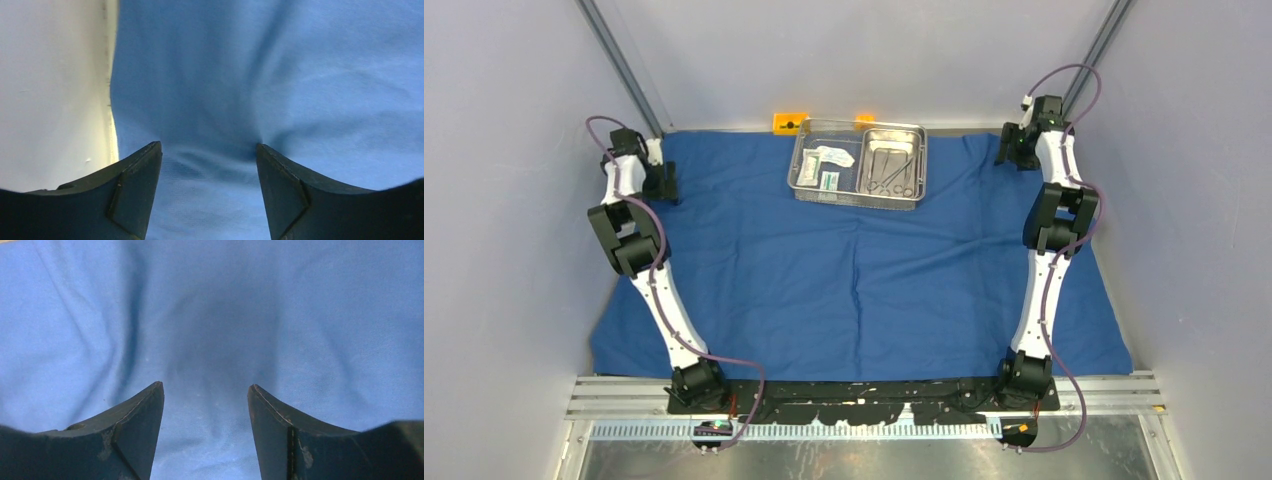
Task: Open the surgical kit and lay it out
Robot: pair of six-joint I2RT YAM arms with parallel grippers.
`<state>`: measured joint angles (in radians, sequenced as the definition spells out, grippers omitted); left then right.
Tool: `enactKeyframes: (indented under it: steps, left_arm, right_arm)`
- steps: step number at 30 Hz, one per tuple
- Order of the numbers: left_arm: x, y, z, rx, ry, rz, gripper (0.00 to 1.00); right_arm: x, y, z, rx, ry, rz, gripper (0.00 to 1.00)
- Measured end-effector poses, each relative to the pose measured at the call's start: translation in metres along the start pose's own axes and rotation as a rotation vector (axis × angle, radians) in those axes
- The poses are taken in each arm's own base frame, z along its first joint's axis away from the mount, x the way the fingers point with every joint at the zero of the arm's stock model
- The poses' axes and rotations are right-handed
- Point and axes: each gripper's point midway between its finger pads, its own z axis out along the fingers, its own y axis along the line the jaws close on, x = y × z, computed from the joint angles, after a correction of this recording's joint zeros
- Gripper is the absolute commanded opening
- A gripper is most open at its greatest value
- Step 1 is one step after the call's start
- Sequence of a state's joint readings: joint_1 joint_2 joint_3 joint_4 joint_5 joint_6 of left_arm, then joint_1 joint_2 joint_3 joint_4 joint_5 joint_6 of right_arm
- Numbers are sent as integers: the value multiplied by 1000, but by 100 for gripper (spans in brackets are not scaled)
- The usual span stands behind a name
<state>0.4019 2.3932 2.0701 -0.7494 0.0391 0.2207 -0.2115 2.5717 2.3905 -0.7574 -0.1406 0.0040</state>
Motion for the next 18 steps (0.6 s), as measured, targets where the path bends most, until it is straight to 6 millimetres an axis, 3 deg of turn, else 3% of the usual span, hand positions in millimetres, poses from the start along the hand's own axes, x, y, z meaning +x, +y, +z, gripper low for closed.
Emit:
enactKeyframes:
  steps: [9,15,18]
  left_arm:
    - [-6,-34,-4,149,-9,-95,92]
    - [-25,-44,4,185,-32,-107,94]
    - [-27,-47,7,186,-21,-98,88]
  right_arm:
    - [5,1,1,-6,15,3,67]
    - [4,12,1,-51,15,29,67]
    - [3,19,0,-66,13,40,68]
